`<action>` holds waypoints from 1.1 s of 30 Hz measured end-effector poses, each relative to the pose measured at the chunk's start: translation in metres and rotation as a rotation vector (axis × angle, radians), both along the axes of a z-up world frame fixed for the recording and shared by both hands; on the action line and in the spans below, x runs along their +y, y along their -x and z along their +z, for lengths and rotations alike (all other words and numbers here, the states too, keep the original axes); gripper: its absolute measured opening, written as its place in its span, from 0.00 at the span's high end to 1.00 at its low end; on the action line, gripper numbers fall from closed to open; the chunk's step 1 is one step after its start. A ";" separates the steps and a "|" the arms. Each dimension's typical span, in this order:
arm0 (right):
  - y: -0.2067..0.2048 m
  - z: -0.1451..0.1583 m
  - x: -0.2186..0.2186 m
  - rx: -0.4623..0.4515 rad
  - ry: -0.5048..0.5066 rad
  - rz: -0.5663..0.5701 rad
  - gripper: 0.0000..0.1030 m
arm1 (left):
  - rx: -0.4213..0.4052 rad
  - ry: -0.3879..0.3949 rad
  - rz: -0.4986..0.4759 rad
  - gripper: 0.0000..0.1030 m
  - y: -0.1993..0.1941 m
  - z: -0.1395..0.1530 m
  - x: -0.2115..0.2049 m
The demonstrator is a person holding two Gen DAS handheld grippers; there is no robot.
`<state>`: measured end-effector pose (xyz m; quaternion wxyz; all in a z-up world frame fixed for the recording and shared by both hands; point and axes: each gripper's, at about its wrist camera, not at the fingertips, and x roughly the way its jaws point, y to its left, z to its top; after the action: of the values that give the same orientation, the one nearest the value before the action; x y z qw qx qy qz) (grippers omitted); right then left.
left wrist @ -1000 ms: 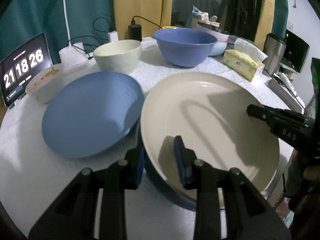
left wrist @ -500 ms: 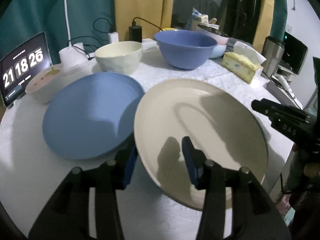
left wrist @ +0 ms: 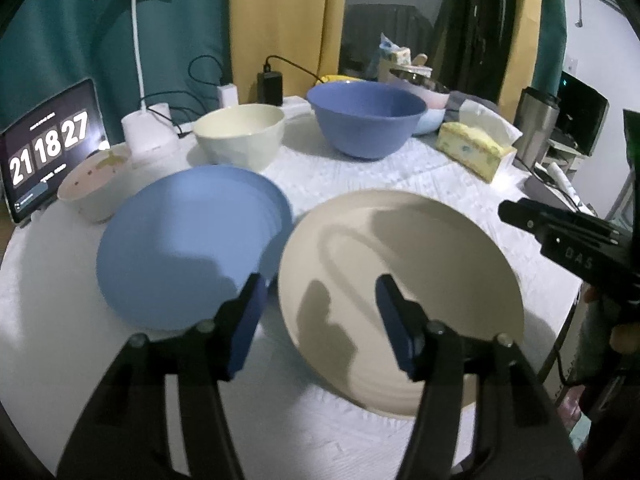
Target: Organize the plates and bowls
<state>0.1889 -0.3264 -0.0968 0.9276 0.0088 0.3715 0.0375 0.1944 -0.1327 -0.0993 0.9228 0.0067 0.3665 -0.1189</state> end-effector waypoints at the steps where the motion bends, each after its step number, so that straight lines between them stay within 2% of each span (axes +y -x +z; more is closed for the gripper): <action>1: 0.001 0.002 0.002 -0.003 0.000 0.004 0.69 | -0.005 0.001 0.004 0.43 0.001 0.001 0.002; 16: -0.004 0.017 0.044 -0.027 -0.002 0.078 0.68 | -0.075 0.003 0.079 0.43 0.009 0.017 0.044; 18: -0.006 0.018 0.049 -0.029 -0.006 0.089 0.59 | -0.079 0.005 0.098 0.43 0.008 0.018 0.053; 20: -0.009 0.019 0.057 -0.031 -0.011 0.107 0.56 | -0.082 0.007 0.118 0.43 0.008 0.018 0.062; 33: -0.029 0.019 0.099 -0.017 0.002 0.178 0.56 | -0.099 0.013 0.214 0.43 0.000 0.015 0.106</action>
<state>0.2178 -0.2279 -0.0782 0.9239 -0.0256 0.3628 0.1192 0.1939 -0.0263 -0.0840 0.9472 -0.0323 0.3184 -0.0217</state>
